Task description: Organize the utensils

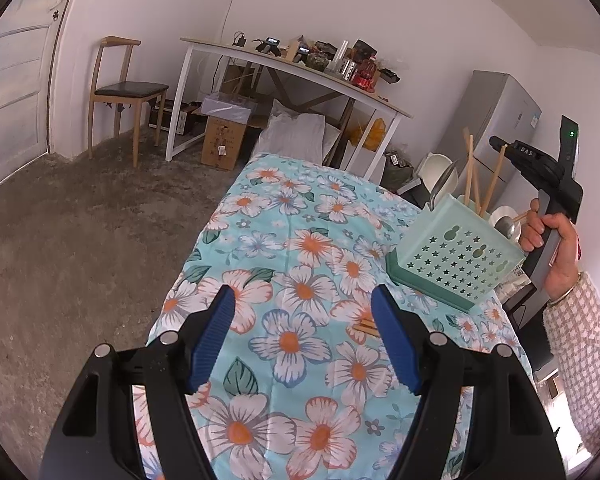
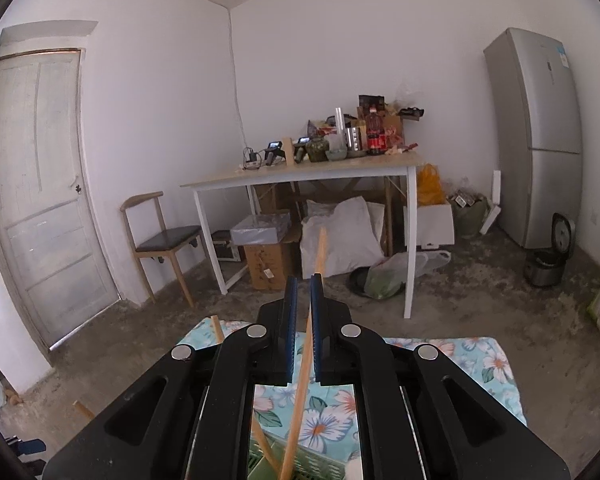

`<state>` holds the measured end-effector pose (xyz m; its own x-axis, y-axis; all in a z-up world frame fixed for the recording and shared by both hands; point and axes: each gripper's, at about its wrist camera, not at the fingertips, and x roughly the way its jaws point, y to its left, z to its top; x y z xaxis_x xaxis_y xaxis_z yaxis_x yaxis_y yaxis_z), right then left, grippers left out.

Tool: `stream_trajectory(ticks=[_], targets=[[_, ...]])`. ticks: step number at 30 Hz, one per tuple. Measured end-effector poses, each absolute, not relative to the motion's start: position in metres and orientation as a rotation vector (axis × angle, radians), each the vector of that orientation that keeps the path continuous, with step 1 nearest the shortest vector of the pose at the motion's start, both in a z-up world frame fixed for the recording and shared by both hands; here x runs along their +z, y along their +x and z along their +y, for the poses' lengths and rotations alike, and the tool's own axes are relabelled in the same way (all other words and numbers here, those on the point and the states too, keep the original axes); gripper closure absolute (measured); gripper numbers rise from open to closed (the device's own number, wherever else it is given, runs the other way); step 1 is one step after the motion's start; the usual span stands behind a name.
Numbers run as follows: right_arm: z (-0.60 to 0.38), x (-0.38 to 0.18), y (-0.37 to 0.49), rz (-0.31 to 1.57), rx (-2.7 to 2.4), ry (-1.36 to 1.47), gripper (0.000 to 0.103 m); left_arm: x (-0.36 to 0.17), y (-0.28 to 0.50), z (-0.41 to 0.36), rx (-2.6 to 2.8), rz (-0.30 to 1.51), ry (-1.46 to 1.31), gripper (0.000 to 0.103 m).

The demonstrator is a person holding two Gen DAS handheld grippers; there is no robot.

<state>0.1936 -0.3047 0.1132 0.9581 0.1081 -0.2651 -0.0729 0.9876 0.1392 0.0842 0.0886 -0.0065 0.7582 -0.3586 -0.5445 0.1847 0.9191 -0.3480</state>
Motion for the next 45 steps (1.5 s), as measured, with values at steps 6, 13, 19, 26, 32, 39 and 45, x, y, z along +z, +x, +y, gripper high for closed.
stream_trajectory(ticks=[6,13,19,26,32,39,45], targets=[[-0.308,0.13,0.17,0.224,0.097,0.119,0.092,-0.004,0.081,0.08,-0.32,0.647,-0.271,0.035],[-0.317,0.156,0.119,0.135,0.11,0.107,0.084,-0.002,0.081,0.068,-0.351,0.652,-0.259,0.035],[-0.323,0.148,0.094,0.211,0.195,0.129,0.073,-0.004,0.081,0.061,-0.371,0.662,-0.258,0.035],[-0.297,0.059,0.115,0.583,0.276,0.136,0.067,-0.009,0.085,0.06,-0.381,0.686,-0.281,0.035],[-0.285,-0.004,0.142,0.772,0.222,0.139,0.067,-0.01,0.083,0.061,-0.39,0.695,-0.282,0.035],[-0.291,-0.028,0.148,0.859,0.235,0.217,0.096,-0.014,0.082,0.06,-0.399,0.707,-0.292,0.035],[-0.292,-0.027,0.134,0.868,0.268,0.244,0.098,-0.017,0.083,0.057,-0.412,0.715,-0.296,0.035]])
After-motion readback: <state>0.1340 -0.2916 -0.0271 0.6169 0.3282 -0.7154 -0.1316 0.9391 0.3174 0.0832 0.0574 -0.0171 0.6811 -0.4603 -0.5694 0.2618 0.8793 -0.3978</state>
